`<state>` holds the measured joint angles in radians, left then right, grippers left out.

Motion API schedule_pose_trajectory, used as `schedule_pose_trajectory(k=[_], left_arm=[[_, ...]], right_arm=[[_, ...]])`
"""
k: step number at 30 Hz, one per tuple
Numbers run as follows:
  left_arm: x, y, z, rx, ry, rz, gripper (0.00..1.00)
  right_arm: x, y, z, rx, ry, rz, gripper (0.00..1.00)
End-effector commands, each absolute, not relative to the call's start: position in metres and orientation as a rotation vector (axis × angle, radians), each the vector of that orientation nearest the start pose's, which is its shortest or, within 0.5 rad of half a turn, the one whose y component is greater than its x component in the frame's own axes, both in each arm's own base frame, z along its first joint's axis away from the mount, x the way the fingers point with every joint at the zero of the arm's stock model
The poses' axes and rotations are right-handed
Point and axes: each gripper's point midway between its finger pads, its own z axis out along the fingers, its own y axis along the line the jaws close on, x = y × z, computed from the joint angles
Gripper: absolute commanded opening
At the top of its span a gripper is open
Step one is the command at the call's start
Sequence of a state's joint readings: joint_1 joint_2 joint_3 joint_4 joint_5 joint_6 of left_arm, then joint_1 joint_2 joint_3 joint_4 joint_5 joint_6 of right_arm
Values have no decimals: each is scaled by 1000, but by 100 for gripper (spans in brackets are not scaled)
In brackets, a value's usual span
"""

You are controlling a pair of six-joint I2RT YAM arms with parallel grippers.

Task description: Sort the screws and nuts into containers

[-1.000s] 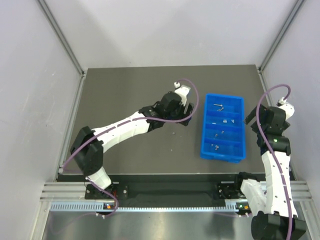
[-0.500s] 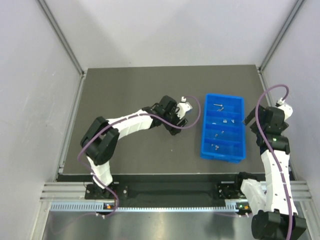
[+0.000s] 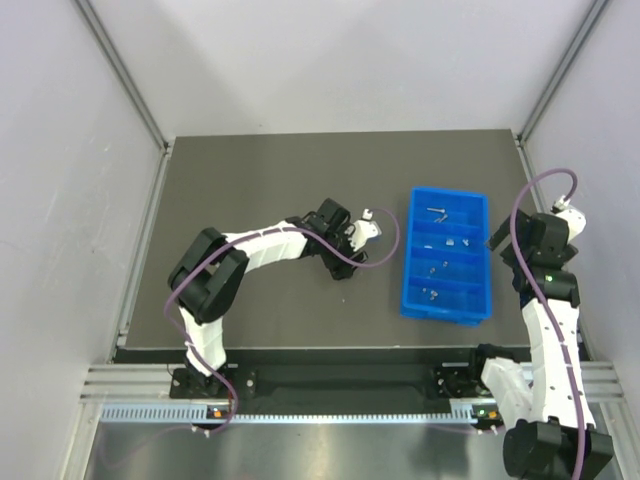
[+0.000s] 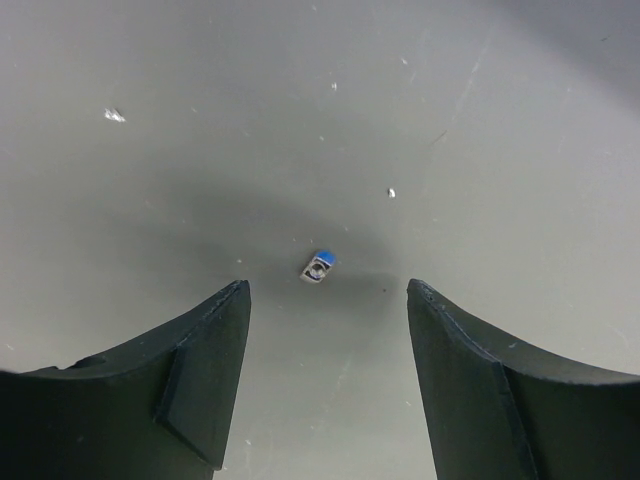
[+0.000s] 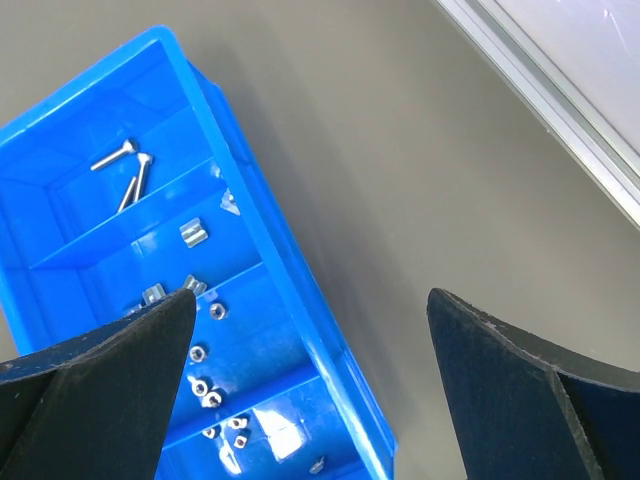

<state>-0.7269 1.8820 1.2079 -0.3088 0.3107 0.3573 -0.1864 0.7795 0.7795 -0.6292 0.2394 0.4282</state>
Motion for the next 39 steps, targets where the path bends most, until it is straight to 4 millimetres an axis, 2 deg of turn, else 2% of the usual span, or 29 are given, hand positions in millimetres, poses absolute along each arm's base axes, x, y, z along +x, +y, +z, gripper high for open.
schedule_pose_trajectory(k=[1, 8, 13, 15, 17, 18, 22, 26, 28, 31, 35, 39], left_arm=[[303, -325, 33, 1482, 2068, -571, 68], [310, -322, 21, 1474, 2089, -513, 66], [309, -319, 13, 1496, 2110, -496, 57], [309, -311, 3, 1512, 2150, -452, 53], [309, -307, -2, 1528, 2164, -428, 42], [307, -305, -8, 1543, 2182, -420, 32], [302, -307, -9, 1572, 2185, -437, 20], [302, -304, -12, 1547, 2231, -419, 20], [307, -306, -8, 1504, 2245, -407, 24], [313, -305, -4, 1429, 2277, -371, 37], [326, -297, 1, 1248, 2353, -275, 41], [316, -289, -7, 1199, 2436, -262, 41]], right_arm=[[254, -78, 199, 778, 1980, -142, 100], [253, -78, 202, 780, 1969, -144, 100], [254, -77, 201, 777, 1978, -140, 100], [254, -78, 205, 778, 1966, -140, 100], [253, -78, 205, 777, 1965, -142, 100], [253, -78, 205, 778, 1962, -141, 100], [252, -77, 207, 776, 1962, -138, 100], [250, -79, 212, 773, 1948, -147, 100], [249, -79, 213, 773, 1941, -148, 100], [248, -78, 211, 775, 1947, -142, 100], [247, -78, 211, 777, 1944, -146, 100], [247, -78, 211, 776, 1945, -147, 100]])
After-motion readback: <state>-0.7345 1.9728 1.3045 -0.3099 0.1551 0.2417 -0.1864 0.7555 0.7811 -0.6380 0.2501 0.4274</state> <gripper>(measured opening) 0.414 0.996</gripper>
